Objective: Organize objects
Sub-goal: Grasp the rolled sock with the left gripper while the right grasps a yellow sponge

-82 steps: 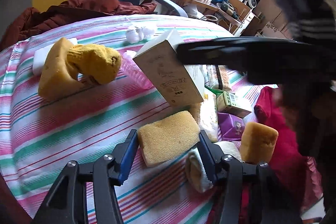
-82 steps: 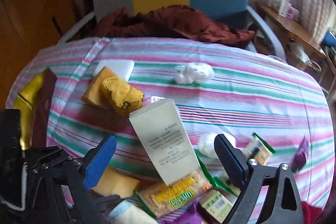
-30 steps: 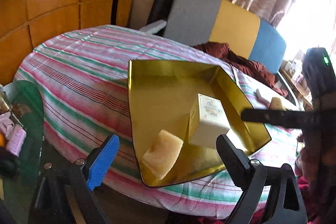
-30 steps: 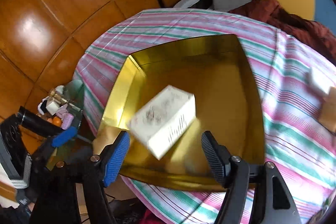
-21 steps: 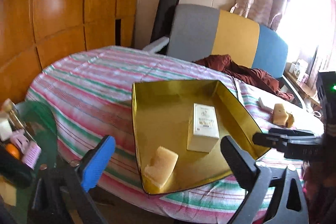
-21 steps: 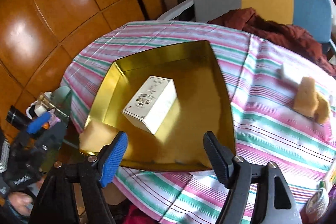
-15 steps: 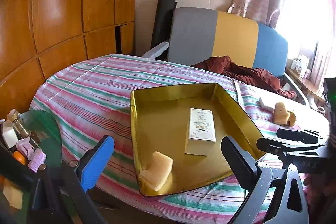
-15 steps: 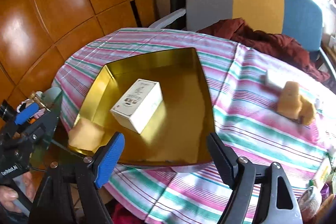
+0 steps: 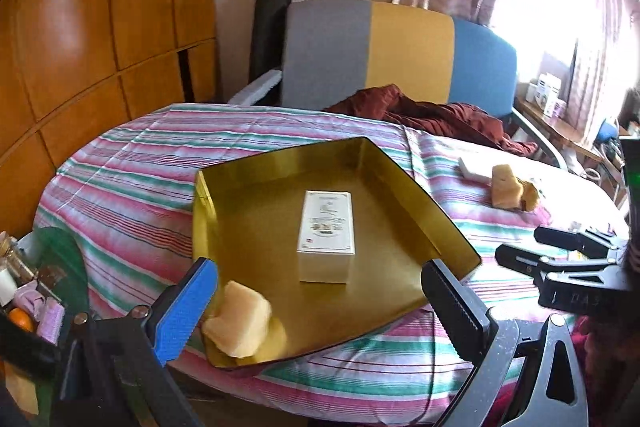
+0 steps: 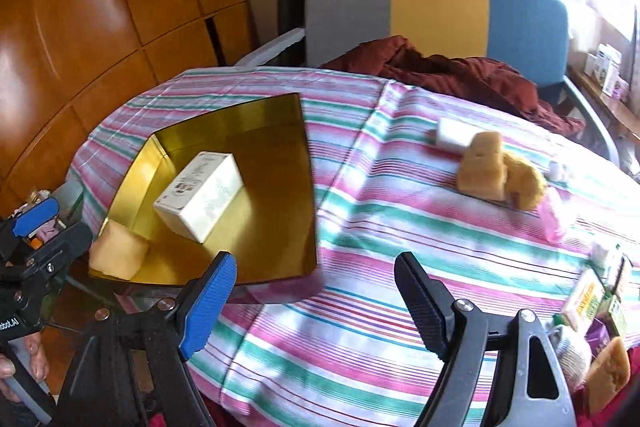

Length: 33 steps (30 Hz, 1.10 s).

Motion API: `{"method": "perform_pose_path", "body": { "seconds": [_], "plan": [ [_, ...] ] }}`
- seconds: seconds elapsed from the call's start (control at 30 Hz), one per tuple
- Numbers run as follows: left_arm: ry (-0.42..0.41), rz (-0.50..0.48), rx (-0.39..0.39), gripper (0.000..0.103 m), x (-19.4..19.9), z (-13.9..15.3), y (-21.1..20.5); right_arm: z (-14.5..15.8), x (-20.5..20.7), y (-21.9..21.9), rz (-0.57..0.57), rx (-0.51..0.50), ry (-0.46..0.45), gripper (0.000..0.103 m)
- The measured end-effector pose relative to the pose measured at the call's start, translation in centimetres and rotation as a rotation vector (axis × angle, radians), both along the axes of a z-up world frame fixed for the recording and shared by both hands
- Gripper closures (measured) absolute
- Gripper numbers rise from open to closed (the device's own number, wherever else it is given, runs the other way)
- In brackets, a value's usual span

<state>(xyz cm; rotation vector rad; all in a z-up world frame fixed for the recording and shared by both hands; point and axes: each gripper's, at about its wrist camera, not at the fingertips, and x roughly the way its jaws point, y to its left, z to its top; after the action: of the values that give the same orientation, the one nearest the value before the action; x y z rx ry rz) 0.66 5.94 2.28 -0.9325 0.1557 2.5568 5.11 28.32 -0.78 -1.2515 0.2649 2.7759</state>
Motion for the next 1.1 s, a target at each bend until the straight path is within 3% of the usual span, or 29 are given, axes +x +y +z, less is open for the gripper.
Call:
{"method": "perform_pose_path", "body": {
  "seconds": [0.33,0.6,0.87,1.1],
  "plan": [
    [-0.025,-0.172,-0.005,0.0,0.8,-0.2,4.3,0.9,3.1,5.5,-0.132,0.027,0.005,0.02],
    [-0.05,-0.355,-0.03,0.0,1.7,-1.0,9.4,1.2,9.6,14.4,-0.371,0.046,-0.042,0.02],
    [-0.088,-0.566,-0.053,0.001,3.5,-1.7,16.0,2.1,17.4,22.9,-0.645,-0.016,-0.041,0.02],
    [-0.163,-0.756,-0.056,0.002,6.4,-2.6,23.7,1.5,19.9,25.0,-0.725,-0.038,-0.043,0.02]
  ]
}}
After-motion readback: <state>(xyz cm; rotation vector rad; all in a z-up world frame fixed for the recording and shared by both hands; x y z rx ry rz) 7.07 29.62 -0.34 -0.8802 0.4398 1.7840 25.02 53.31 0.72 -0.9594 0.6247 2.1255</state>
